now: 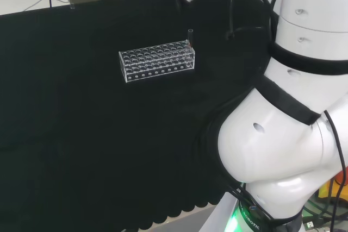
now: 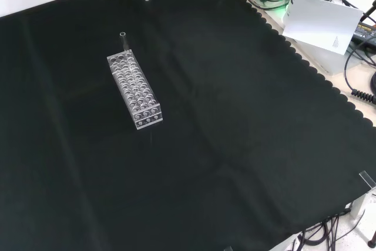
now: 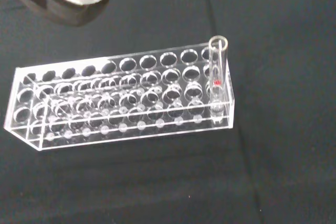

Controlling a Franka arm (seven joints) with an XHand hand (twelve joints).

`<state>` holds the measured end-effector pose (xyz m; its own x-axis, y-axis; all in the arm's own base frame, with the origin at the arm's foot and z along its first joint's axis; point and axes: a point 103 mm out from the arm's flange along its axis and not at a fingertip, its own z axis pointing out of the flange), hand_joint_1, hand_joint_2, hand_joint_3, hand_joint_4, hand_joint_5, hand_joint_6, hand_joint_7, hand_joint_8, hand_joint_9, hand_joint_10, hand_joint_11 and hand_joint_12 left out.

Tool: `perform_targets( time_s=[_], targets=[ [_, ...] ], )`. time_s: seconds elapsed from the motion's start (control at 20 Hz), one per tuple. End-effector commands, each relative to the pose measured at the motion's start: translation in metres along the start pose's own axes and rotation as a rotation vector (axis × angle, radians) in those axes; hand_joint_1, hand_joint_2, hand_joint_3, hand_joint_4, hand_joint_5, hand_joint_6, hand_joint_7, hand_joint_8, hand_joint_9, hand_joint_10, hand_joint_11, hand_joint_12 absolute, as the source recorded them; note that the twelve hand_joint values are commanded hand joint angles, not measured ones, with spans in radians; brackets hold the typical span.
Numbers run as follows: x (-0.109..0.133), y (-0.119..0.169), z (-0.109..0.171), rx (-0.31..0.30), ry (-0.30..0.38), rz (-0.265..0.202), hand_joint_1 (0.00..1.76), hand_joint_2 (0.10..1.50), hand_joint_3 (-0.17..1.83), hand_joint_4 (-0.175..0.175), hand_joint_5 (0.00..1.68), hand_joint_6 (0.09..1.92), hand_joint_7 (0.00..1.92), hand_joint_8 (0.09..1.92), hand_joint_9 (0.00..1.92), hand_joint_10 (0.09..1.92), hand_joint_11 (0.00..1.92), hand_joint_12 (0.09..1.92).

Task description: Pick up the test tube.

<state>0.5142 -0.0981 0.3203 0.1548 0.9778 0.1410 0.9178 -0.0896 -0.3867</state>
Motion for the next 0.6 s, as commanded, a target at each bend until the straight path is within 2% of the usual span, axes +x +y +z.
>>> perform_targets(
  time_s=[0.05, 0.6],
  targets=[
    [-0.003, 0.013, 0.015, 0.034, 0.013, -0.003, 0.89, 0.66, 0.63, -0.088, 0.49, 0.09, 0.53, 0.82, 0.50, 0.85, 0.32, 1.48],
    [-0.005, 0.036, 0.048, 0.102, -0.008, 0.005, 0.99, 0.61, 0.71, -0.101, 0.56, 0.15, 0.71, 0.81, 0.63, 0.79, 0.39, 1.44]
  ],
)
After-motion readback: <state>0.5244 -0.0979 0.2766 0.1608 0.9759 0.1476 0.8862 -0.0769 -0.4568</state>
